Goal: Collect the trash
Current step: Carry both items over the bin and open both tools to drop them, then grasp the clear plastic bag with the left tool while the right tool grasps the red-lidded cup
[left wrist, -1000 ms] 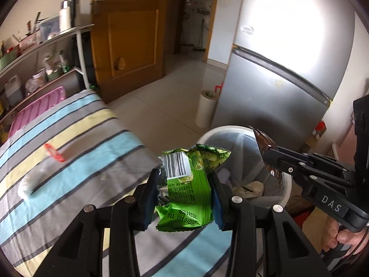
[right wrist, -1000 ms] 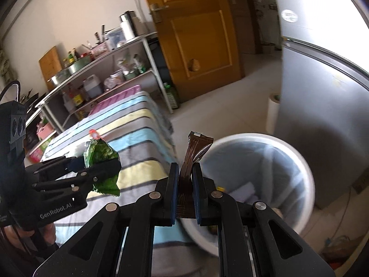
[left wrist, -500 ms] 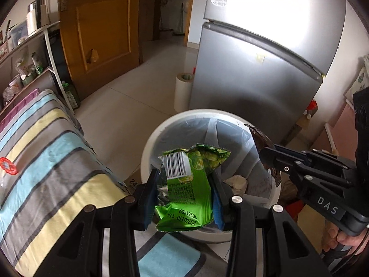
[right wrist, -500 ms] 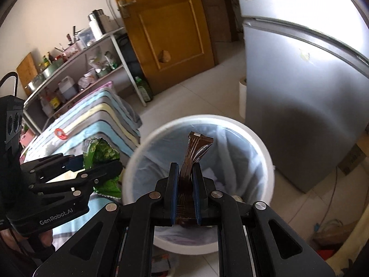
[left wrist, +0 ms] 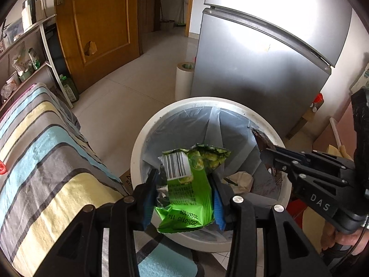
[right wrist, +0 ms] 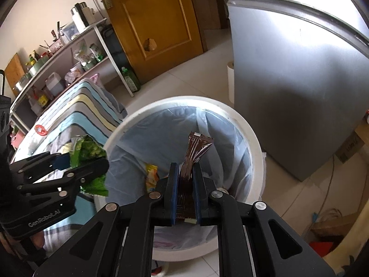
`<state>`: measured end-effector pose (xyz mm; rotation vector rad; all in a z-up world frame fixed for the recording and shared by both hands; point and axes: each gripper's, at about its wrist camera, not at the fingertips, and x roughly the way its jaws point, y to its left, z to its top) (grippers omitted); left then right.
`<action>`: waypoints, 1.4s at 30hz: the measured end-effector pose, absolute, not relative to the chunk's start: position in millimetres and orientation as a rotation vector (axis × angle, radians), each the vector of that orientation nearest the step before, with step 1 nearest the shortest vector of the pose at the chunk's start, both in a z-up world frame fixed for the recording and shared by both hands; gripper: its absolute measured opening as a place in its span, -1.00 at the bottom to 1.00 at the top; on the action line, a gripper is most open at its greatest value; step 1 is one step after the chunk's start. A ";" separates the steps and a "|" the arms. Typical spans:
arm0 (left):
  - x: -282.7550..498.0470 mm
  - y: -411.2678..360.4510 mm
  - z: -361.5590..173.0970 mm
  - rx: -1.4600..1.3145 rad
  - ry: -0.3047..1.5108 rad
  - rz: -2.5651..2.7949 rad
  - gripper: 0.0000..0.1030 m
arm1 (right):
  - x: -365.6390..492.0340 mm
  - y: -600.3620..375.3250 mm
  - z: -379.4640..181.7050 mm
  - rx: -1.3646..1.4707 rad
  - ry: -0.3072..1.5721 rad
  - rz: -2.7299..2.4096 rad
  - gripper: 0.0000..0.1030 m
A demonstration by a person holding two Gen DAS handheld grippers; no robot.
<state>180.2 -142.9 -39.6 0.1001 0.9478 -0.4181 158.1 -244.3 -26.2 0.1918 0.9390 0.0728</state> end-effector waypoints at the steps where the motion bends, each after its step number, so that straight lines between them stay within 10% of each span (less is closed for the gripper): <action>1: 181.1 -143.1 -40.4 0.102 0.950 -0.414 -0.05 | 159.1 -244.9 -28.0 0.191 0.942 0.068 -0.76; 6: 184.1 -141.3 -41.4 0.098 0.955 -0.401 0.15 | 160.7 -248.7 -32.7 0.196 0.957 0.050 -0.71; 11: 182.6 -138.5 -39.6 0.092 0.949 -0.397 0.23 | 159.3 -251.0 -31.0 0.205 0.945 0.045 -0.22; 42: 140.2 0.4 7.9 -0.046 0.805 -0.193 0.28 | 151.9 -160.3 21.4 0.149 0.822 0.183 -0.22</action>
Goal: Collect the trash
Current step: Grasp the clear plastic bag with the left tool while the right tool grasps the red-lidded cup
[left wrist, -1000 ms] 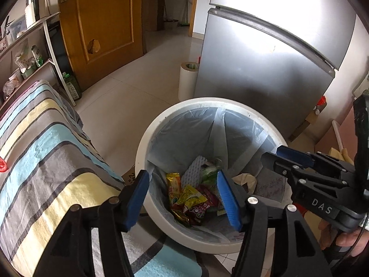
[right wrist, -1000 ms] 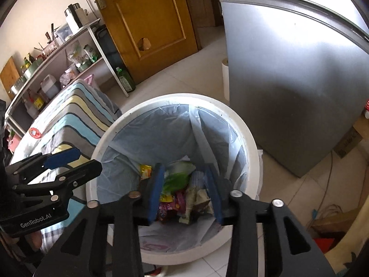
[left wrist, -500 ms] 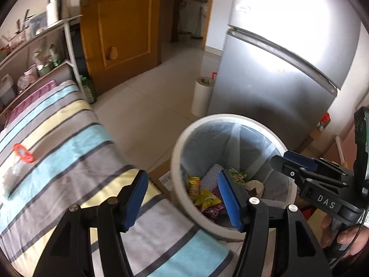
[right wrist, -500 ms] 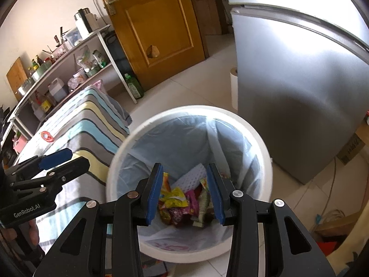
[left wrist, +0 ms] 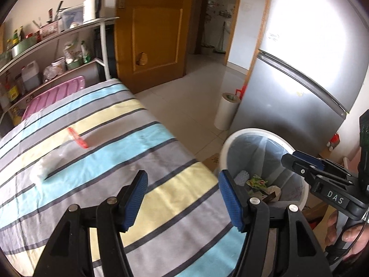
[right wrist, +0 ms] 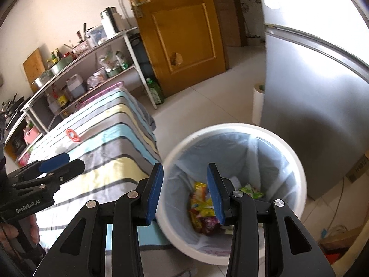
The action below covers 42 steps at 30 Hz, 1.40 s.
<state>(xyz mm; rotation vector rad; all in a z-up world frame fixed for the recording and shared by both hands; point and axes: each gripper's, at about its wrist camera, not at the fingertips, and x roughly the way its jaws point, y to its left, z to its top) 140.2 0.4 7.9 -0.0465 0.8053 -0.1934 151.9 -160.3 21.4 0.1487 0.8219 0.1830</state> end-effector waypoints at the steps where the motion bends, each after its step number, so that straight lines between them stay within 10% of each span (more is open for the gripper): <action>1: 138.7 5.9 7.6 -0.049 0.803 -0.183 0.28 | 152.0 -154.3 22.6 0.143 0.819 0.192 -0.22; 42: 161.9 216.2 -26.5 -0.159 0.875 0.099 0.36 | 225.7 71.2 7.6 -0.099 0.909 0.518 -0.14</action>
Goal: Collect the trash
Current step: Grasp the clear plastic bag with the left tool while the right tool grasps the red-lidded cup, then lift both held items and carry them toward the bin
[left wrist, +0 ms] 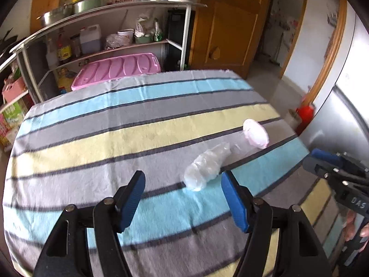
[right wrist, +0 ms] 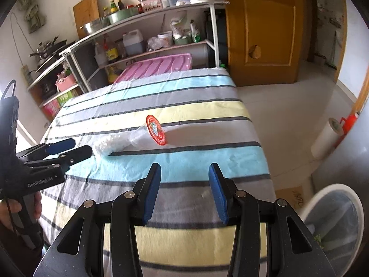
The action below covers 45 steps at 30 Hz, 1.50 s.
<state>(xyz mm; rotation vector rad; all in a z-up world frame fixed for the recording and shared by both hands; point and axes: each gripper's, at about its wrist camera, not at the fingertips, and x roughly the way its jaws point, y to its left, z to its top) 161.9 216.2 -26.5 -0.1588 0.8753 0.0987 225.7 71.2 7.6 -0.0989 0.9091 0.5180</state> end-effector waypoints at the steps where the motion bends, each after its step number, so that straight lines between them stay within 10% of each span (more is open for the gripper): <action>1: 166.6 216.2 -29.0 -0.146 0.886 0.112 0.36 | 228.9 75.5 5.3 -0.105 0.915 0.524 -0.14; 17: 207.6 215.0 -39.8 -0.097 0.901 0.103 0.36 | 261.0 99.0 -1.0 -0.045 0.942 0.550 -0.14; 24: 205.7 234.4 -45.2 -0.168 0.915 0.112 -0.41 | 260.2 112.0 -2.0 -0.023 0.929 0.612 -0.14; 45: 185.6 273.4 -46.1 -0.277 0.902 0.164 -0.43 | 279.3 143.6 -19.0 0.091 1.009 0.518 0.08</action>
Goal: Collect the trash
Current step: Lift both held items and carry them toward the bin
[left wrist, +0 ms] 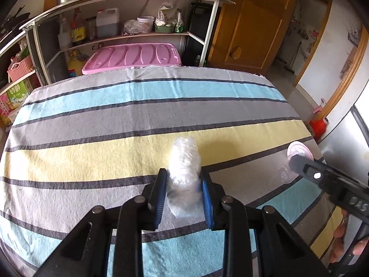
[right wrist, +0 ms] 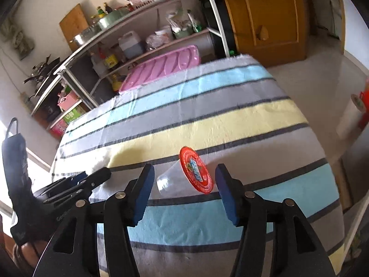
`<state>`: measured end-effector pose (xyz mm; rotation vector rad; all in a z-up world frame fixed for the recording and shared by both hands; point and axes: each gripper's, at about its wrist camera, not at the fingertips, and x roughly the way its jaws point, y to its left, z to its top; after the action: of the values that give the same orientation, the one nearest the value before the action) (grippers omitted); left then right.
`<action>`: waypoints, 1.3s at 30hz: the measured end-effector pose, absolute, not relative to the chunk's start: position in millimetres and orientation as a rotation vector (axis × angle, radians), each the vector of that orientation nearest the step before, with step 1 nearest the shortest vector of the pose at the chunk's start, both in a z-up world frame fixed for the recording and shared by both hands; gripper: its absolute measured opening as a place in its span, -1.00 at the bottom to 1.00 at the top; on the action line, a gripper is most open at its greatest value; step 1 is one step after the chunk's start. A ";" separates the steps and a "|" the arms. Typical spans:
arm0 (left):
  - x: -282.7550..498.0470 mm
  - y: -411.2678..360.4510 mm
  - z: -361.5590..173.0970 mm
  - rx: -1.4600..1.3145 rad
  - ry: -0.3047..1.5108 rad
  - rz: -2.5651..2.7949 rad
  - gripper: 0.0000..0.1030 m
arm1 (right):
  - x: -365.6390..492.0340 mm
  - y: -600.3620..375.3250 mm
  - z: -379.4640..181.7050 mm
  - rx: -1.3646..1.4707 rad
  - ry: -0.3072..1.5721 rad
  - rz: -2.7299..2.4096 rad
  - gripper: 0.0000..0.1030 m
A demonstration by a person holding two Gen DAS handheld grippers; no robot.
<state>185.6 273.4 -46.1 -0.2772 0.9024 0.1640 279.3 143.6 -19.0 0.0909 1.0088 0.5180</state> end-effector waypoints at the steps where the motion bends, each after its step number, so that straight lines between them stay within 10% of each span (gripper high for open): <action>1: 186.0 273.5 -46.4 -0.279 0.902 0.163 -0.43 | 280.2 145.3 -20.9 0.081 1.018 0.497 0.08; 39: 159.4 241.6 -17.4 -0.232 0.834 0.115 -0.43 | 251.4 130.3 10.1 0.101 0.907 0.567 -0.05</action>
<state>159.4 241.6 -17.4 -0.2321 0.8339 0.1149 251.4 130.3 10.1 0.1014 0.9074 0.5667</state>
